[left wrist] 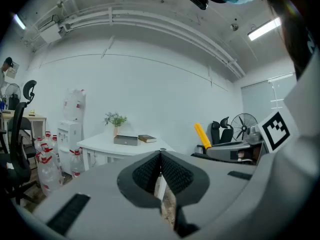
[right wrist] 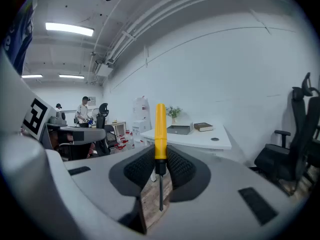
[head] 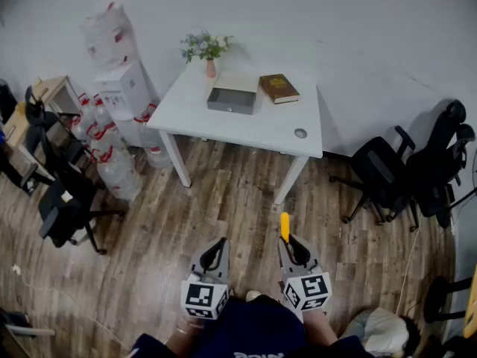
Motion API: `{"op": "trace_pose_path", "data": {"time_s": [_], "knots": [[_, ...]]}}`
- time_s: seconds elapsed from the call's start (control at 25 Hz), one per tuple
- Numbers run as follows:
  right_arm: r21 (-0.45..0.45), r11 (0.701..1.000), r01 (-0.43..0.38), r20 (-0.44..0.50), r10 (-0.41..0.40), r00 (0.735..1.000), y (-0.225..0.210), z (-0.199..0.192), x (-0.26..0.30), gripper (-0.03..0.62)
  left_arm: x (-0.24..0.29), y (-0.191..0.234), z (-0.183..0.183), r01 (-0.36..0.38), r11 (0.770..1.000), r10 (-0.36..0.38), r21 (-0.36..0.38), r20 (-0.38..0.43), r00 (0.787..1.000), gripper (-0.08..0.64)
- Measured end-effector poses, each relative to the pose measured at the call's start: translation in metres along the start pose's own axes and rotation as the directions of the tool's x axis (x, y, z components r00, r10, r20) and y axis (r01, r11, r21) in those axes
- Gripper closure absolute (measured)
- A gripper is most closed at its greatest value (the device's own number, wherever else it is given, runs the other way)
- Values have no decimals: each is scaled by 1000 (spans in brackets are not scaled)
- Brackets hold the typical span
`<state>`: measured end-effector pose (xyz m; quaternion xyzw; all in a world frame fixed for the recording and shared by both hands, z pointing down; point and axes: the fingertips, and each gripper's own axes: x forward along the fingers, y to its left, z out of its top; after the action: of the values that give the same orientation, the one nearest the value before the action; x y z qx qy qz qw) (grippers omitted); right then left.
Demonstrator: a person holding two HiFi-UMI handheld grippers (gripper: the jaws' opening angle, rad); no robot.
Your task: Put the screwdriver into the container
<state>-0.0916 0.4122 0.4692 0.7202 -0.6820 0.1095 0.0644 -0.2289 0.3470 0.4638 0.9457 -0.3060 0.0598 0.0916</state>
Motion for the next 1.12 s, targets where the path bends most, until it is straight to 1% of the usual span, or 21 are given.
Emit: {"op": "trace_pose_path", "data": {"time_s": [0.08,0.2,0.44,0.56,0.68,0.8,0.96,1.12], "knots": [[-3,1000,3,-1,-3,1000,2,-5,2,505,-1,4,1,2,1000,-2,11,11,1000,543],[-2,1000,17,-3,-17,1000,4,-7,5,505,-2,10,-2,5,1000,-5,14,5,1000,543],[66,997,27,11,-28,1000,15,-10,13,503,-4,25,-1,34,999,-34,33,5,999,543],[73,996,44,15,-45,999,20,-12,16,503,-6,30,-5,59,997,-59,39,-13,998,543],[89,995,53,20,-55,998,20,-13,24,503,-1,35,-12,76,996,-74,44,-48,996,543],[102,994,46,7,-47,999,20,-21,32,503,3,38,-20,85,996,-82,39,-70,994,543],[97,995,21,-4,-20,1000,6,-24,54,503,27,44,-23,63,997,-60,34,-75,995,543],[90,996,-18,-16,19,1000,-27,-21,85,503,69,45,-19,30,999,-28,33,-75,997,543]]}}
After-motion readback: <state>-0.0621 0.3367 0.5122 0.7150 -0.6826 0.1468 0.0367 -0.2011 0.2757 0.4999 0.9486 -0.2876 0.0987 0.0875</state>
